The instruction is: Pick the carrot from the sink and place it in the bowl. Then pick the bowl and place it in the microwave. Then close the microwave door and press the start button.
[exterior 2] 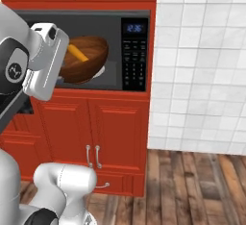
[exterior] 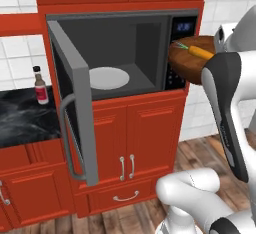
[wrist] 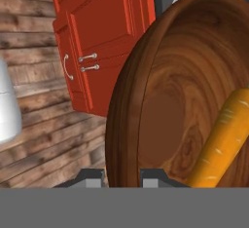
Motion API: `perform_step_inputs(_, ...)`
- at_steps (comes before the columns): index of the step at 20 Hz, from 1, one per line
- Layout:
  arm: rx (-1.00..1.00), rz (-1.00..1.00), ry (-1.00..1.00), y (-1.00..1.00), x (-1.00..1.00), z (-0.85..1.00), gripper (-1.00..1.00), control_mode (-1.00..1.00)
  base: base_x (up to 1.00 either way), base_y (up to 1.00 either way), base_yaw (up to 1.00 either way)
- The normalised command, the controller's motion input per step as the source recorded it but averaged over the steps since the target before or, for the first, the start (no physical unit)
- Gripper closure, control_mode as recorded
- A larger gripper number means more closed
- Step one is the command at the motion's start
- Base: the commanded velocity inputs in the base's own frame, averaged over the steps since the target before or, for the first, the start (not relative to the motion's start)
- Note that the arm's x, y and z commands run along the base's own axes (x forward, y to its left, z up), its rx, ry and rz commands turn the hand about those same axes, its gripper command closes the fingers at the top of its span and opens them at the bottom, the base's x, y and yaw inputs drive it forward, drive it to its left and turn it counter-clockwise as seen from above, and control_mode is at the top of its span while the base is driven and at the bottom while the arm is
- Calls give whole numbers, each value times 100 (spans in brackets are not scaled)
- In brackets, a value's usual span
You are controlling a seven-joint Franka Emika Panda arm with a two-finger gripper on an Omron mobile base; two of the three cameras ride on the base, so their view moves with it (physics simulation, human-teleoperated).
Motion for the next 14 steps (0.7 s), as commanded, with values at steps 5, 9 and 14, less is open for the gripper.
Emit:
perform_step_inputs(5,0,0,0,0,0,0,100,100,42,31,5)
perform_step_inputs(9,0,0,0,0,0,0,100,100,27,1,3)
perform_step_inputs(14,0,0,0,0,0,0,100,100,-2,0,5)
